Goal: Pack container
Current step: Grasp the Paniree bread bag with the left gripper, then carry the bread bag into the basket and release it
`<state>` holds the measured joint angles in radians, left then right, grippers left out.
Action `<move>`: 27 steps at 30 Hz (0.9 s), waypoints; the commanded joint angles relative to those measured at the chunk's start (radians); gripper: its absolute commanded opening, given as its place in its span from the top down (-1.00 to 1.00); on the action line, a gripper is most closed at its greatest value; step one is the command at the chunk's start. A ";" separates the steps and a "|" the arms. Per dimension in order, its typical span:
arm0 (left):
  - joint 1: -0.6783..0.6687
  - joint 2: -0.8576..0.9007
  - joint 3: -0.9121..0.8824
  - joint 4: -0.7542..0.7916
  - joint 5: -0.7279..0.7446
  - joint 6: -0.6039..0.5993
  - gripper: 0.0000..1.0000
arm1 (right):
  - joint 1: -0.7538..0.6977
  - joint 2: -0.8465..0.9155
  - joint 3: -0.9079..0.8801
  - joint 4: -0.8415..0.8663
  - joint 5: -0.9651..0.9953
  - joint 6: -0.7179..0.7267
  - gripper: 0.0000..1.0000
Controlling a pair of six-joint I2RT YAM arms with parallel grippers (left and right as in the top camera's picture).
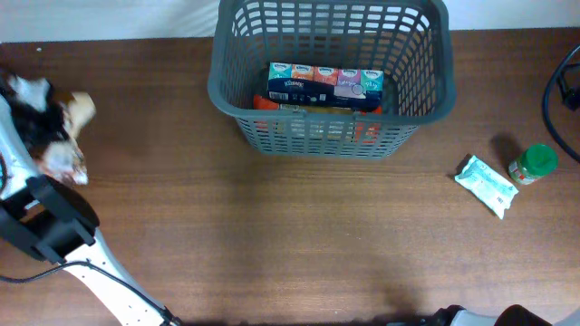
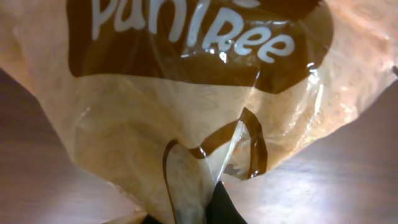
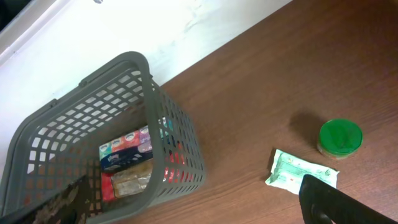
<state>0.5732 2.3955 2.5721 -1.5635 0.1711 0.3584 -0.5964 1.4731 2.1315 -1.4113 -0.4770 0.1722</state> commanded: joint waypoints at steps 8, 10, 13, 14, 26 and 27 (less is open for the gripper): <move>-0.262 -0.071 0.567 -0.124 0.159 0.274 0.96 | -0.007 0.000 0.007 0.001 -0.001 -0.006 -0.98; -0.345 -0.104 0.566 -0.113 0.155 0.384 0.96 | -0.007 0.000 0.007 0.000 -0.001 -0.006 -0.98; -0.473 -0.141 0.566 -0.109 0.144 0.547 0.96 | -0.007 0.000 0.007 0.000 -0.001 -0.006 -0.98; -0.524 -0.150 0.566 -0.098 0.121 0.591 0.96 | -0.007 0.000 0.007 0.000 -0.001 -0.006 -0.98; -0.911 -0.106 0.506 0.137 0.090 0.903 0.96 | -0.007 0.000 0.007 0.001 -0.001 -0.006 -0.98; -0.924 -0.096 0.492 0.153 0.114 0.903 0.96 | -0.007 0.000 0.007 0.000 -0.001 -0.006 -0.98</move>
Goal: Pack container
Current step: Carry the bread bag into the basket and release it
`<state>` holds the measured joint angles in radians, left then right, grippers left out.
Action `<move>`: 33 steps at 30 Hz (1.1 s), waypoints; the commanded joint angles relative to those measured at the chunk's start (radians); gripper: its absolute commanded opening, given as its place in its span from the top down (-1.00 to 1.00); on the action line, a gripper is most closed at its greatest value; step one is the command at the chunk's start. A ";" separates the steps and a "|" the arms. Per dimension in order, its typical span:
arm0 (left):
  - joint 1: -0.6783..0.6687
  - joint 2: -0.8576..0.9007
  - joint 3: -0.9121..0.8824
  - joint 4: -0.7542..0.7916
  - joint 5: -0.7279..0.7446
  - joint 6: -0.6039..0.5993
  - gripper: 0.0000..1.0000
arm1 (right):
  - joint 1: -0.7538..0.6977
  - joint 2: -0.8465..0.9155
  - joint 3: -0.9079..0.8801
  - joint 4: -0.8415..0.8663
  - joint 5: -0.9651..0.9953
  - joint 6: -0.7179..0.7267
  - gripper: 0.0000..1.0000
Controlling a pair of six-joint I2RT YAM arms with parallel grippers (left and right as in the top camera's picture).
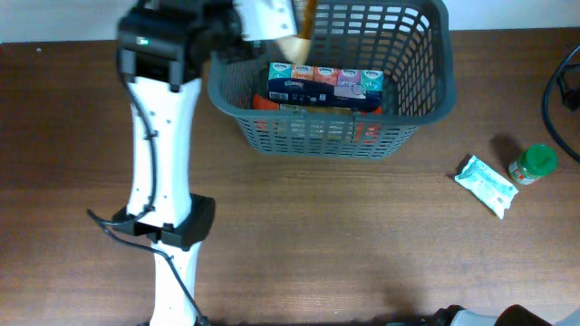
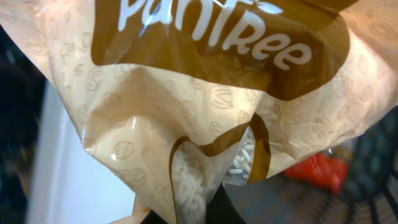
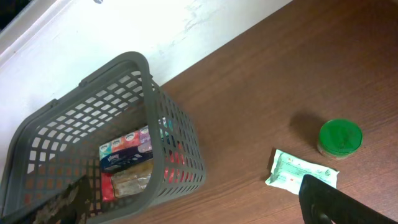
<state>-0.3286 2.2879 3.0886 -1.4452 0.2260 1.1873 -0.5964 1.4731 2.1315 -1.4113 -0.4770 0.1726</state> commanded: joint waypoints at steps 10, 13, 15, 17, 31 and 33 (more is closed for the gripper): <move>-0.146 0.140 -0.193 0.151 0.116 -0.061 0.97 | -0.007 0.000 0.007 0.000 -0.001 -0.007 -0.97; -0.194 0.171 -0.235 0.156 0.113 -0.088 0.96 | -0.007 0.000 0.007 0.000 -0.001 -0.007 -0.98; -0.224 0.187 -0.247 0.163 0.095 -0.088 0.96 | -0.007 0.000 0.007 0.001 -0.001 -0.007 -0.98; -0.249 0.201 -0.251 0.171 0.065 -0.088 0.96 | -0.007 0.000 0.007 0.001 -0.001 -0.007 -0.98; -0.301 0.252 -0.276 0.181 -0.078 -0.301 0.97 | -0.007 0.000 0.007 0.001 -0.001 -0.007 -0.98; -0.301 0.264 -0.276 0.185 -0.096 -0.301 0.97 | -0.007 0.000 0.007 0.000 -0.001 -0.007 -0.98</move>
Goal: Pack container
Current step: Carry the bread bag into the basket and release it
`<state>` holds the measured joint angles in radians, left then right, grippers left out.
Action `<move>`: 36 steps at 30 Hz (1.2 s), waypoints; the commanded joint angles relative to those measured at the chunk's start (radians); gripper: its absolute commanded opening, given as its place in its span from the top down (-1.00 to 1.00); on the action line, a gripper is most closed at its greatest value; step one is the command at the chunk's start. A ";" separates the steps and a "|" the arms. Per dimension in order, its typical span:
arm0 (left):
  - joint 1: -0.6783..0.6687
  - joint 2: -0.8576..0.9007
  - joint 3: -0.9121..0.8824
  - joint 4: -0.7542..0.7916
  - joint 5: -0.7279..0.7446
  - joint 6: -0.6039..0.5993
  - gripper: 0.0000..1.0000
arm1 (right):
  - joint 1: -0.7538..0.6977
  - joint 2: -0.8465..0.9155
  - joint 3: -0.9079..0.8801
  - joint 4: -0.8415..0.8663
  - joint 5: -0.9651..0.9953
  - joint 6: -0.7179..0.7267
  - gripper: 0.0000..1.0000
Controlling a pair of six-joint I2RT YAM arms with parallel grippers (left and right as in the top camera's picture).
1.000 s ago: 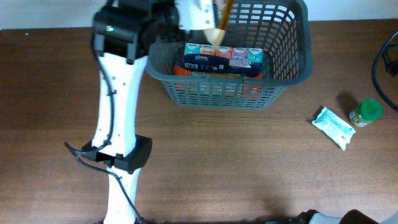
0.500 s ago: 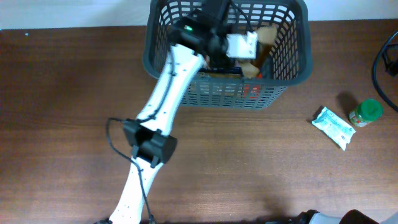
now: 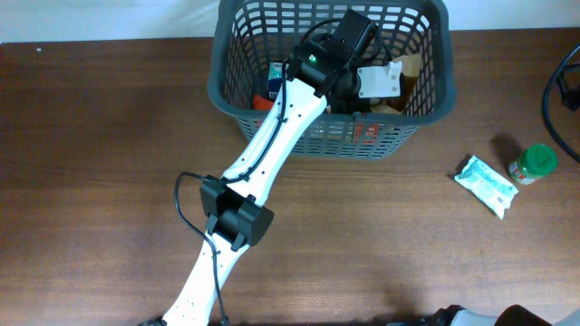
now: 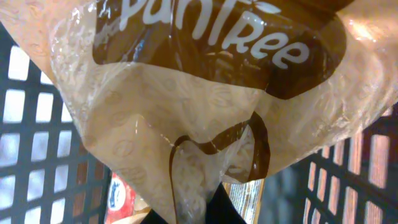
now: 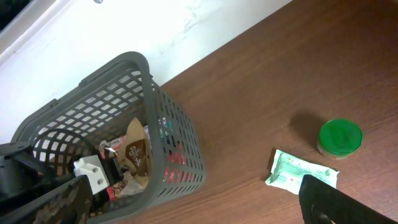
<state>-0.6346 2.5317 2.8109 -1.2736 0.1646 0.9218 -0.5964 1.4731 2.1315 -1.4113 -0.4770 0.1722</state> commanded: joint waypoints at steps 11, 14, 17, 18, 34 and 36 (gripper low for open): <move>0.007 0.072 0.000 0.028 -0.031 -0.038 0.32 | -0.007 0.000 0.007 0.001 -0.001 -0.006 -0.98; 0.007 0.059 0.000 0.032 -0.031 -0.085 -0.98 | -0.007 0.000 0.007 0.001 -0.001 -0.006 -0.98; 0.014 0.007 0.000 0.032 -0.031 -0.170 -0.98 | -0.007 0.000 0.007 0.001 -0.001 -0.006 -0.98; 0.019 -0.018 0.000 0.032 -0.031 -0.186 -0.98 | -0.007 0.000 0.007 0.001 -0.001 -0.006 -0.98; 0.417 -0.507 0.007 -0.028 -0.069 -0.689 -0.98 | -0.007 0.000 0.007 0.001 -0.001 -0.006 -0.98; 0.502 -0.514 0.007 -0.077 -0.069 -0.735 -0.98 | -0.007 0.000 0.007 0.000 -0.001 -0.006 -0.98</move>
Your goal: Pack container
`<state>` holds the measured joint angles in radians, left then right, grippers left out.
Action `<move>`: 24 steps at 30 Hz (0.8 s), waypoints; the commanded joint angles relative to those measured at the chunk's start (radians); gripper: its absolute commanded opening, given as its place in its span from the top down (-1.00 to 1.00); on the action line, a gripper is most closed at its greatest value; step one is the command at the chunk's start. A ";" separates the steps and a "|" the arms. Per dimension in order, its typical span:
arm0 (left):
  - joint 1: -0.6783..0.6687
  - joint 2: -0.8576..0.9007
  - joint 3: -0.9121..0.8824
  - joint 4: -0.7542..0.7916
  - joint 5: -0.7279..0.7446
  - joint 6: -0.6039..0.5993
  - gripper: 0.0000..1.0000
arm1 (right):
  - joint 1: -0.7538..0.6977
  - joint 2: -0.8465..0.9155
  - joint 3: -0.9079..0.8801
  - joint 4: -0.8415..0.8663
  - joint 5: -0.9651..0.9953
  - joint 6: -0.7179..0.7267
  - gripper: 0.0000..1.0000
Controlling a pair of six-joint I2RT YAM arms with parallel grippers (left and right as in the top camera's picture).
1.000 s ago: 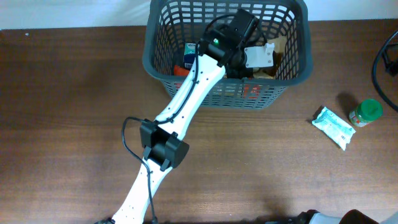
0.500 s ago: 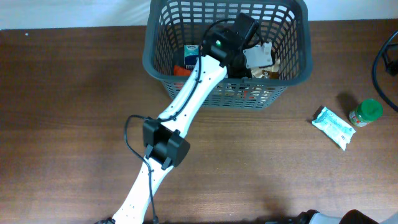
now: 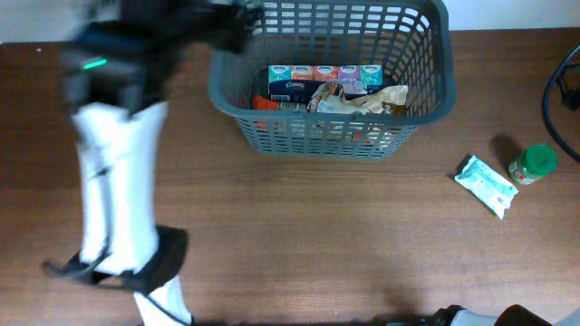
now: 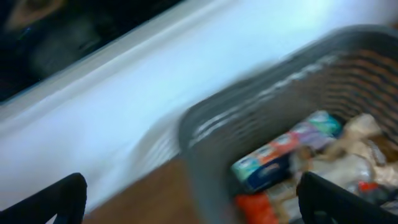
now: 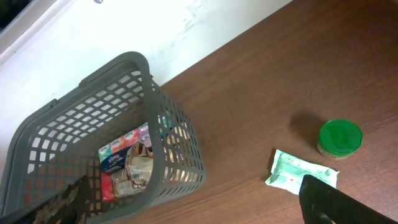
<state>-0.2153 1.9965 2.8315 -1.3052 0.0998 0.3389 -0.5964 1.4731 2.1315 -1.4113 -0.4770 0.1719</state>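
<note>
The grey plastic basket (image 3: 317, 136) stands at the back middle of the table. A tan and brown bag of rice (image 3: 361, 98) lies inside it, on top of a pack of tissue boxes (image 3: 308, 77) and an orange item. My left gripper (image 4: 193, 205) is open and empty; its view is blurred and looks at the basket's left rim from outside. In the overhead view the left arm (image 3: 113, 136) is a blur left of the basket. My right gripper (image 5: 193, 205) is open and empty, high above the table.
A white and green wipes packet (image 3: 487, 186) lies on the table right of the basket, with a green-lidded jar (image 3: 532, 164) just beyond it. Bare brown tabletop (image 3: 299, 244) runs in front of the basket. A white wall (image 5: 143, 37) stands behind it.
The left gripper has let go of the rice bag, which now lies in the basket. The gripper has left the basket and is open beyond its left rim. The right arm is unmoved.
My left gripper held the rice bag at the table's far left. Then it held the bag at the basket's back left corner, then inside the basket over the tissue pack. Now the bag rests in the basket and the gripper is out, open.
</note>
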 commanded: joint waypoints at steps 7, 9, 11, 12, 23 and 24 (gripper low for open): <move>0.321 0.056 -0.016 -0.220 -0.003 -0.215 -0.98 | -0.007 0.000 0.007 0.001 -0.001 -0.006 -0.98; 0.369 0.075 -0.016 -0.250 -0.004 -0.215 -0.98 | -0.007 0.000 0.007 0.001 -0.001 -0.006 -0.98; 0.403 0.094 -0.016 -0.273 -0.004 -0.215 -0.98 | -0.007 0.000 0.007 0.003 -0.001 -0.006 -0.98; 0.418 0.104 -0.016 -0.288 -0.003 -0.215 -0.98 | -0.007 0.000 0.007 0.019 -0.001 -0.006 -0.98; 0.460 0.139 -0.016 -0.312 -0.003 -0.215 -0.98 | -0.007 0.122 -0.048 -0.014 0.569 0.050 -0.84; 0.460 0.139 -0.016 -0.312 -0.003 -0.215 -0.98 | -0.007 0.145 -0.053 -0.014 0.583 0.066 -0.91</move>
<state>0.2398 2.1265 2.8162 -1.6157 0.0967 0.1364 -0.5972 1.5551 2.1067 -1.4258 -0.0902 0.1951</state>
